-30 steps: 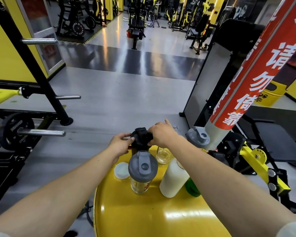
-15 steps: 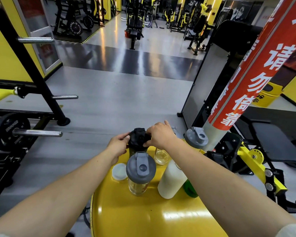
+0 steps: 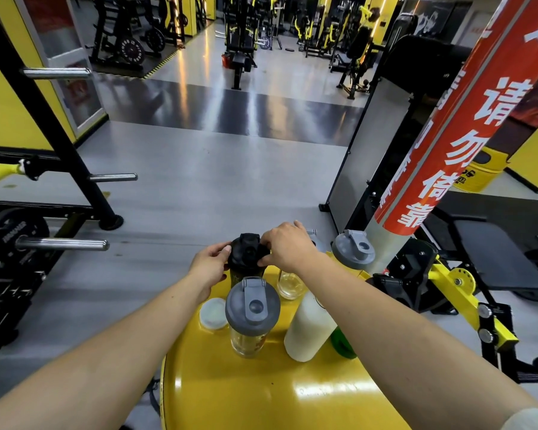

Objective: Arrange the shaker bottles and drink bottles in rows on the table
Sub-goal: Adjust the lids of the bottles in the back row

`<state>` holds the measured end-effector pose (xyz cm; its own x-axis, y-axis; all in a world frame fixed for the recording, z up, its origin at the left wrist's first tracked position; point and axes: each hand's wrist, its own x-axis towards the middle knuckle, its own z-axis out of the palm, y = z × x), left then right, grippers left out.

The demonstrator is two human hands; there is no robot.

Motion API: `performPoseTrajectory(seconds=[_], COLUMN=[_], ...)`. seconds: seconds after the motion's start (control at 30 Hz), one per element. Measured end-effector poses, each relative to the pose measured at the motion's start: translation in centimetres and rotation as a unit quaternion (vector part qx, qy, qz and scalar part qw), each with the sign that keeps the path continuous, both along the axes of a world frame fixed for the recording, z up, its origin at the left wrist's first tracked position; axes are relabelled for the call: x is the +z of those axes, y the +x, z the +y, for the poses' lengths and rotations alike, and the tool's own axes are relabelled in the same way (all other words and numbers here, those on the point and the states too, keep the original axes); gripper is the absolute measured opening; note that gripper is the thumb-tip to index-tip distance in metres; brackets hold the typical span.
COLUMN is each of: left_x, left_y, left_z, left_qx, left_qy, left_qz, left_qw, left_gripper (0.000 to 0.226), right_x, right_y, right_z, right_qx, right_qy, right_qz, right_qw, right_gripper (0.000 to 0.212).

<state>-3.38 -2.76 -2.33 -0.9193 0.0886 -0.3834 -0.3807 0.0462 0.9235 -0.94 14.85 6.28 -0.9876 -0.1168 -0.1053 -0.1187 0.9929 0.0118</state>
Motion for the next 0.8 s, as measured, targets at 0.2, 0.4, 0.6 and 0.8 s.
performPoseTrajectory(seconds=[0.2,0.4,0.6,0.8], left_x=[0.9,7.0,11.9,10.5], left_y=[0.2,0.5,2.2,2.7], left_z=[-0.1,1.1,6.9,9.4], left_qx=[0.019,0.061,-0.038,-0.079], left_qy=[-0.069,-0.147,-0.032,-0.1], left_qz=[0.003,0.105,0.096,0.042], left_qw=[0.997,0.982,0.994,0.991], left_gripper=[0.032,0.025,0.02,0.008], right_x=[0.4,4.9,7.0,5.9], right_y=[0.0,1.2,4.0,5.8], right_z=[0.1,3.2,8.0,11.2], right_qx=[-0.003,-0.038,-0.081,-0.095], right_qy=[0.011,-0.09,-0.16,-0.136], right_qz=[-0.035,-0.013,0.023,-0.034], right_qw=[0.999,0.995,0.983,0.986], right_gripper=[0.05,0.048,0.042,0.055])
